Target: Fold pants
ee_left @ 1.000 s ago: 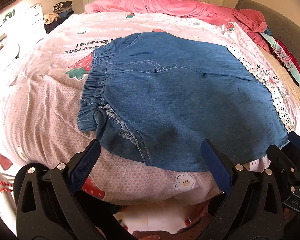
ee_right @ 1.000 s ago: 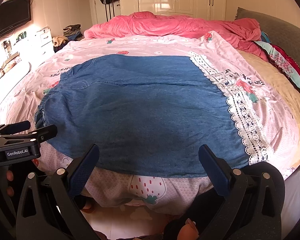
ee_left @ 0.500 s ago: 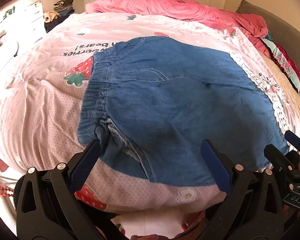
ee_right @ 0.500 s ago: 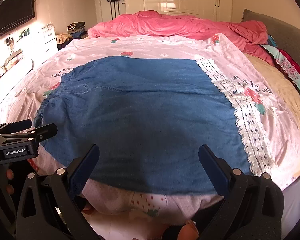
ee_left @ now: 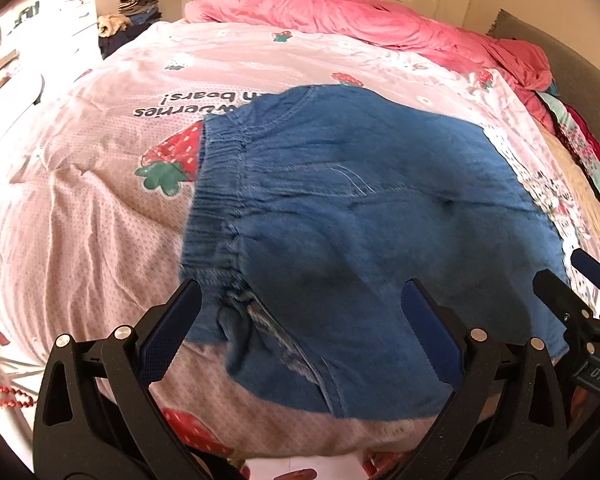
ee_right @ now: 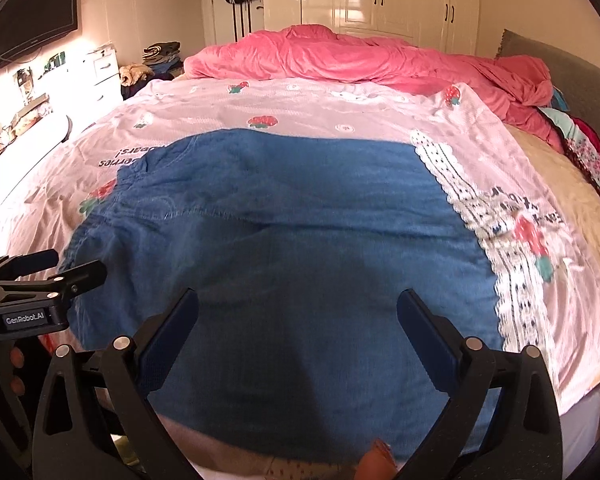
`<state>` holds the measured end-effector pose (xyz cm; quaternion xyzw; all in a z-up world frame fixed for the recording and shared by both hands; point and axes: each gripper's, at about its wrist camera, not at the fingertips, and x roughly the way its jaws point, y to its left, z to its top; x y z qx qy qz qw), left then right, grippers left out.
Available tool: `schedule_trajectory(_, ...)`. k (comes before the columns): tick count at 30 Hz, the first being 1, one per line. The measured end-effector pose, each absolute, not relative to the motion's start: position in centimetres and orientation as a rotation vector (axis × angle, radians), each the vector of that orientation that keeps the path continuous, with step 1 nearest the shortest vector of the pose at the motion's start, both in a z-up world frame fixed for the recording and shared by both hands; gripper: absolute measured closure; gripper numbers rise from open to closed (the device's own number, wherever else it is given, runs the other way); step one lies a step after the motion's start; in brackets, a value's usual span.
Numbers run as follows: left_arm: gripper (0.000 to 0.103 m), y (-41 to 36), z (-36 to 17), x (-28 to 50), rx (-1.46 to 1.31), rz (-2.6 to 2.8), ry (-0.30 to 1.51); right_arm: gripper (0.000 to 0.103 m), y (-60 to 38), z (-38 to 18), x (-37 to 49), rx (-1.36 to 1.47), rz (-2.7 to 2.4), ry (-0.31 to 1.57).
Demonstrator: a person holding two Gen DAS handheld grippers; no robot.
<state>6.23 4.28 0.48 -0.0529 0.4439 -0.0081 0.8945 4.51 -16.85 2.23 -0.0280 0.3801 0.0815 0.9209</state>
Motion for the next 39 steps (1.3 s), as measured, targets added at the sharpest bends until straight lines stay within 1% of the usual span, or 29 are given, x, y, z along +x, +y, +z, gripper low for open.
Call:
schedule_trajectory(12,0.009,6.6,1.4,10.5,-0.133,0.028,0.904,0.004,-15.3,2.8,9.6,-0.095,0.210,0.778)
schedule_trajectory(18,0.009,8.2,1.9,13.7,-0.157,0.054,0.895,0.004,-14.3,3.2,13.6,-0.130,0.237,0.783)
schedule_trajectory(21,0.009,9.3,1.9,15.5,-0.168,0.057,0.897,0.004,-14.2,2.8,16.0,-0.125,0.251,0.813)
schedule_trajectory(24,0.009,10.6,1.5,17.9,-0.153,0.086,0.913,0.004,-13.7,2.5,17.7,-0.167,0.243,0.814)
schedule_trajectory(27,0.009,11.6,1.0,19.9,-0.125,0.095,0.920,0.004,-13.5,2.1,19.5,-0.152,0.262,0.850)
schedule_trajectory(30,0.009,12.1,0.2,22.0,-0.091,0.078,0.965,0.004,-12.9,2.3,20.9,-0.191,0.265,0.836)
schedule_trajectory(32,0.009,12.7,0.0,23.0,-0.093,0.069,0.959,0.004,-12.3,2.5,21.9,-0.231,0.276,0.822)
schedule_trajectory(35,0.009,13.1,-0.6,24.1,-0.088,0.038,0.962,0.004,-11.8,2.5,24.2,-0.242,0.324,0.855)
schedule_trajectory(39,0.009,13.7,-1.6,24.5,-0.120,-0.002,0.966,0.004,-10.7,2.1,27.0,-0.330,0.339,0.860)
